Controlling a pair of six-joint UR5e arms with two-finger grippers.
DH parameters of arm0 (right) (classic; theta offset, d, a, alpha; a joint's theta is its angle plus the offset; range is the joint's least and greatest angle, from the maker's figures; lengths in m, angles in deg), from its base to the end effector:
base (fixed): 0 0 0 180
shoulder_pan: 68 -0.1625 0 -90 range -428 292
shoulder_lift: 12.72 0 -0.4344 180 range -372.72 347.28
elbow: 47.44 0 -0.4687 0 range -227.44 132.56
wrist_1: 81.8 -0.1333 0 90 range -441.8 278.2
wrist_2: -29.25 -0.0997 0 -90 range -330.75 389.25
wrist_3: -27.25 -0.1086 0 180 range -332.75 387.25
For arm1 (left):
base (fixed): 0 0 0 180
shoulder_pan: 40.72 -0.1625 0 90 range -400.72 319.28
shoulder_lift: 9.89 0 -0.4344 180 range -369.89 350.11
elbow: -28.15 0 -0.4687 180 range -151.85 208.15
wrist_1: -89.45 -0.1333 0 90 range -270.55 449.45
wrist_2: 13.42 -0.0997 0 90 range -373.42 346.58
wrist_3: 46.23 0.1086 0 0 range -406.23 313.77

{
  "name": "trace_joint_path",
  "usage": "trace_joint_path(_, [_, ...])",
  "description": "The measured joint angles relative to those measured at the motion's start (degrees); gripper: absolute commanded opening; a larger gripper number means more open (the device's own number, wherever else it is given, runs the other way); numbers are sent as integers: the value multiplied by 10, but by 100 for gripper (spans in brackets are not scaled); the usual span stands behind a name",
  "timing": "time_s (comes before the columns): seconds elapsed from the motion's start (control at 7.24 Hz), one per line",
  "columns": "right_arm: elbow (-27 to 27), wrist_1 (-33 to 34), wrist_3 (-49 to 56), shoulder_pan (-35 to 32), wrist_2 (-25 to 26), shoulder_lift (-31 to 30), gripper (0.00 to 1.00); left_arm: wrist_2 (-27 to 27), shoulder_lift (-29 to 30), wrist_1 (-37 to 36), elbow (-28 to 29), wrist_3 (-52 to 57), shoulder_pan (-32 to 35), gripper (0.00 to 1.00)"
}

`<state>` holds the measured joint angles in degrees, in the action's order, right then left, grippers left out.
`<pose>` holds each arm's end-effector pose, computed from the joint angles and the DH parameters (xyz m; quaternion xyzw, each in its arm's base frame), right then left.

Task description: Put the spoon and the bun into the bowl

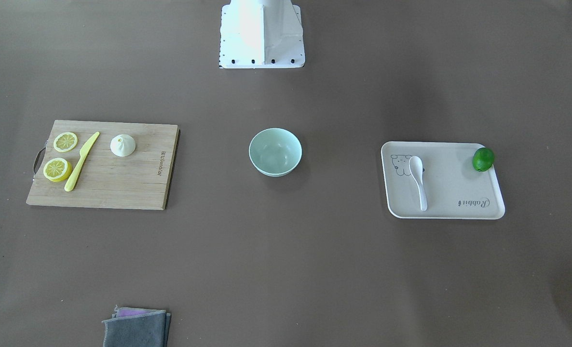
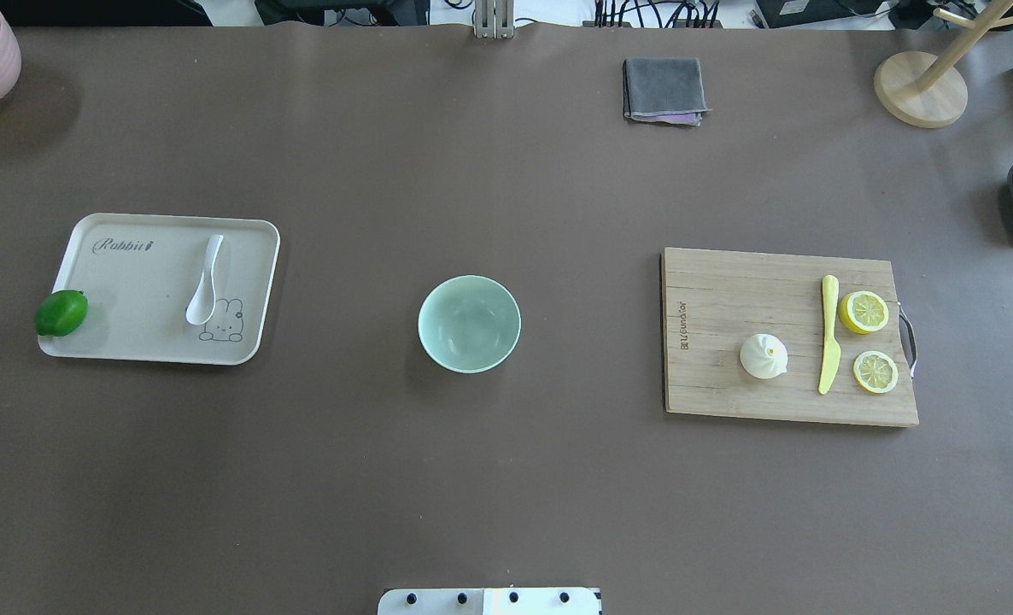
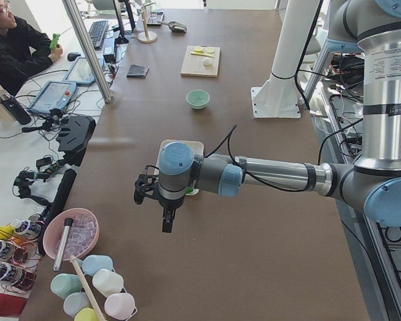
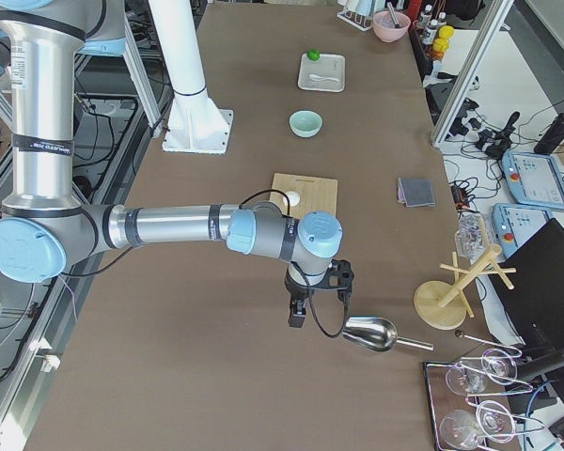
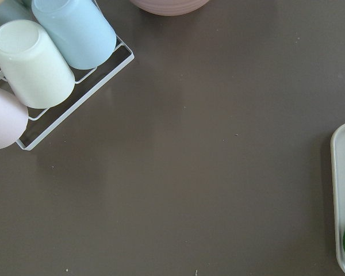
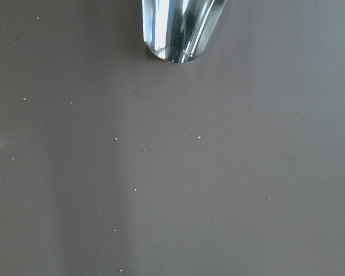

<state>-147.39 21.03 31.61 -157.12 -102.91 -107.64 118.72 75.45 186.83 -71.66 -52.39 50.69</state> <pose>0.0525 -0.5184 0.6475 -0.0525 -0.3606 -0.0181 0.9311 -0.0739 -0.5447 0.6104 0.0869 0.3613 -0.0221 0.9281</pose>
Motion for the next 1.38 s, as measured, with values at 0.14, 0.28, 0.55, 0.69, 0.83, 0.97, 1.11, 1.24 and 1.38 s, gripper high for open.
trace_joint_path(0.14, [0, 0, 0, 0, -2, 0, 100, 0, 0, 0, -1, 0, 0, 98])
trace_joint_path(0.28, [0, 1, 0, 0, -4, 1, 100, 0, 0, -1, -1, 0, 0, 98])
trace_joint_path(0.55, [0, 1, 0, 0, -9, 2, 100, 0, 0, -1, -1, 0, 0, 98])
trace_joint_path(0.69, [0, 0, 0, 0, -10, 2, 100, 0, 0, 0, -1, 0, 0, 98])
trace_joint_path(0.83, [0, 0, 0, 0, -11, 2, 100, 0, 0, 0, 0, 0, 0, 98])
trace_joint_path(0.97, [-1, 0, -1, 1, -11, 2, 100, 0, 0, 0, -2, -2, -1, 98])
trace_joint_path(1.11, [-1, 0, -1, 2, -11, 3, 100, 1, 2, 2, -6, -8, -4, 98])
trace_joint_path(1.24, [-2, 0, -2, 4, -12, 3, 100, 2, 6, 19, -15, -26, -18, 98])
trace_joint_path(1.38, [-7, -1, -2, 5, -15, 4, 100, 8, 8, 57, -25, -56, -45, 98])
